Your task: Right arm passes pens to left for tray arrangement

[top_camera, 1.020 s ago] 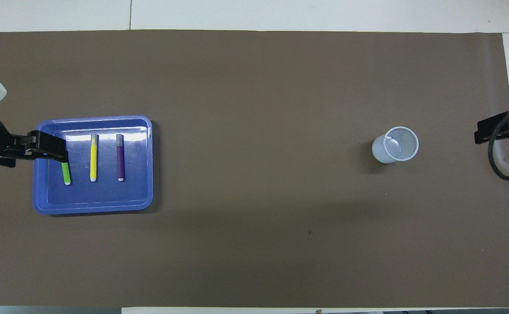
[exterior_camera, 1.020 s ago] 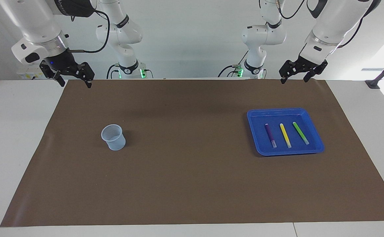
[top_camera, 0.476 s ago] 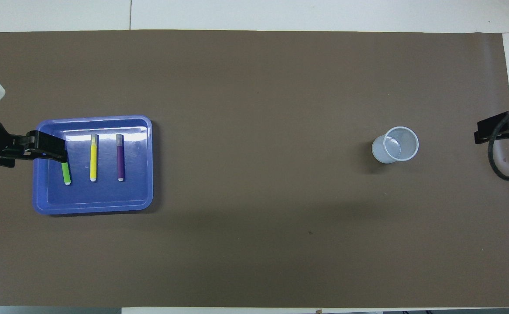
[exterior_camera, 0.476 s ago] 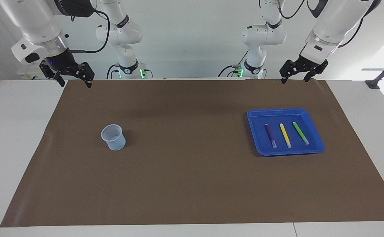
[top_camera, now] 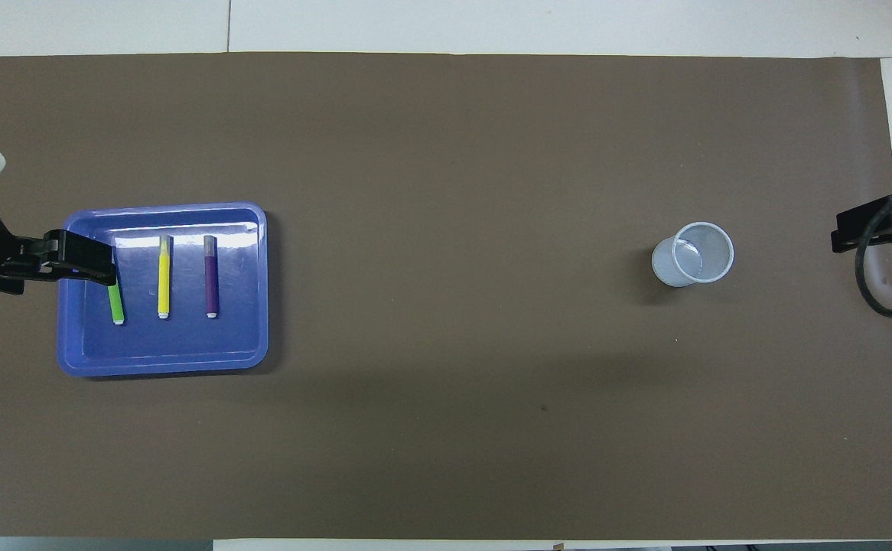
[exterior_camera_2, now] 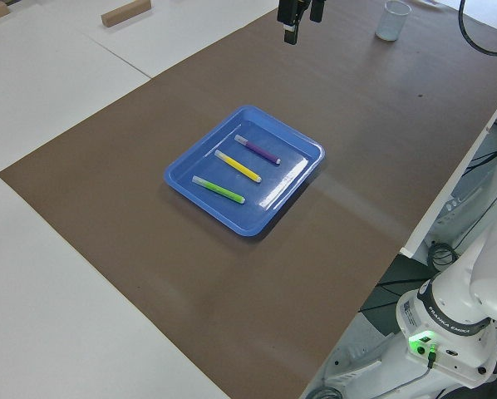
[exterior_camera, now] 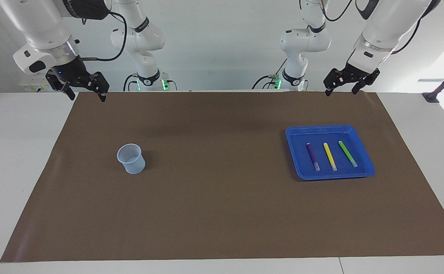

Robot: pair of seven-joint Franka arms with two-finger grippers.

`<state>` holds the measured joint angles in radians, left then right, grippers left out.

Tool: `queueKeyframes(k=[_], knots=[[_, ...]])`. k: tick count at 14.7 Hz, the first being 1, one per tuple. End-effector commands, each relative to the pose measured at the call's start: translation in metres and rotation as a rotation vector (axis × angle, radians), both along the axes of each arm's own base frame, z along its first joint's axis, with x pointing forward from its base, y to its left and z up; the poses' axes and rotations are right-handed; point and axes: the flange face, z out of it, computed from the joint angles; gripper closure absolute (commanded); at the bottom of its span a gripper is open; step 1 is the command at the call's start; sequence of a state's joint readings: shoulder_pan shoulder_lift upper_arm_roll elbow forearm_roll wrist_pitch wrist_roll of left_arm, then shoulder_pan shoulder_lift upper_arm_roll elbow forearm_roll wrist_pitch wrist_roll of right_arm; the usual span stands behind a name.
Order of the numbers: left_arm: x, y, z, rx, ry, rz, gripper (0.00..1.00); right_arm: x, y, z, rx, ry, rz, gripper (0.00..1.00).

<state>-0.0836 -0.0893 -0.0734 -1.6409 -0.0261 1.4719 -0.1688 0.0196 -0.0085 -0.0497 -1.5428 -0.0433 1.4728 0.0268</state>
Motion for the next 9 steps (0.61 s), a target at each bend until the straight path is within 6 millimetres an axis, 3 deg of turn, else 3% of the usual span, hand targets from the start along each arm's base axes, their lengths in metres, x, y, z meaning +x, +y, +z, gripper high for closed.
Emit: queueKeyframes(k=[1, 9], knots=[[-0.0036, -0.0040, 0.0046, -0.014, -0.009, -0.012, 0.00, -0.0054, -0.0038, 0.0015, 0.001, -0.005, 0.022, 0.00], [-0.0034, 0.0007, 0.0028, -0.013, -0.001, -0.012, 0.00, -0.0054, -0.0038, 0.0015, 0.001, -0.005, 0.017, 0.00]])
